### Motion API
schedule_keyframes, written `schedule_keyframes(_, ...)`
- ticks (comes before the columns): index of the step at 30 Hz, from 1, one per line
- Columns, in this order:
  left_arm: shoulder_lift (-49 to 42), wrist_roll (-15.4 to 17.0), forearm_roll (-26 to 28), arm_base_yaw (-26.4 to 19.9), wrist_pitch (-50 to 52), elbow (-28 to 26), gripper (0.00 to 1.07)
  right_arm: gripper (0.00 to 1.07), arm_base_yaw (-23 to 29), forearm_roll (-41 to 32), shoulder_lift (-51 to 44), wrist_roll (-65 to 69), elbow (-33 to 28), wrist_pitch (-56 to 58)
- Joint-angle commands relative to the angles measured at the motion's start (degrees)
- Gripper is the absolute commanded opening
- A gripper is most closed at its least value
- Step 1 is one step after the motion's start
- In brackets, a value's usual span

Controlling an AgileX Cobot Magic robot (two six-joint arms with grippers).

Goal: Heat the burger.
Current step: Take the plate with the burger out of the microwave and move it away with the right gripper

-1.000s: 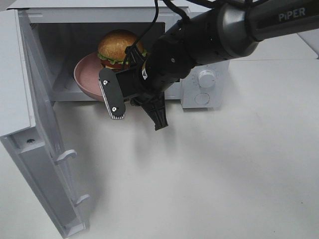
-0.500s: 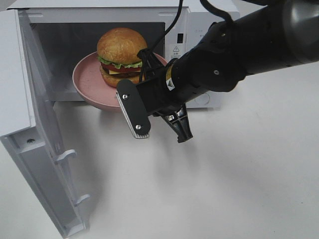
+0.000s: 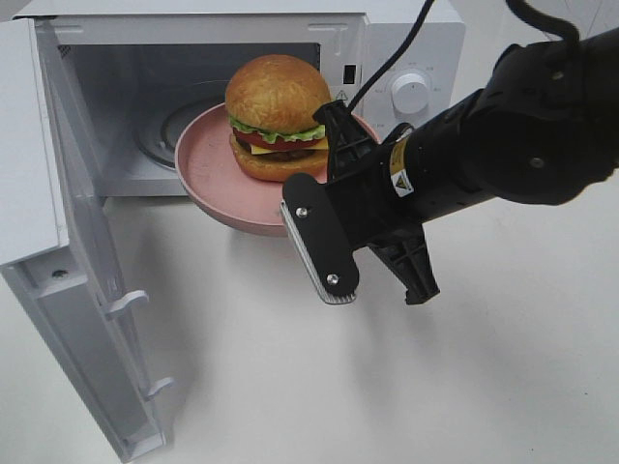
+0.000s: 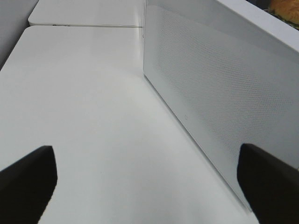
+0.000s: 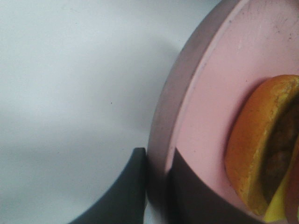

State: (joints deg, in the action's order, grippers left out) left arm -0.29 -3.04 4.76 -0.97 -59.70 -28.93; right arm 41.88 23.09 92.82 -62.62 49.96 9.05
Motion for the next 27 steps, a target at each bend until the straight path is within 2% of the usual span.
schedule_keyframes(1, -1.2, 0.4, 0.34, -0.11, 0.29, 0.06, 0.98, 0.0, -0.46, 0.8, -3.9, 0.4, -1.72, -3.09)
schedule_keyframes(12, -1.2, 0.4, 0.34, -0.11, 0.29, 0.06, 0.98, 0.0, -0.46, 0.8, -13.12, 0.52, -9.57, -2.35)
schedule_keyframes(27, -1.2, 0.4, 0.34, -0.11, 0.29, 0.06, 0.98, 0.0, -0.46, 0.74, -26.76, 2.81, -20.34, 5.04)
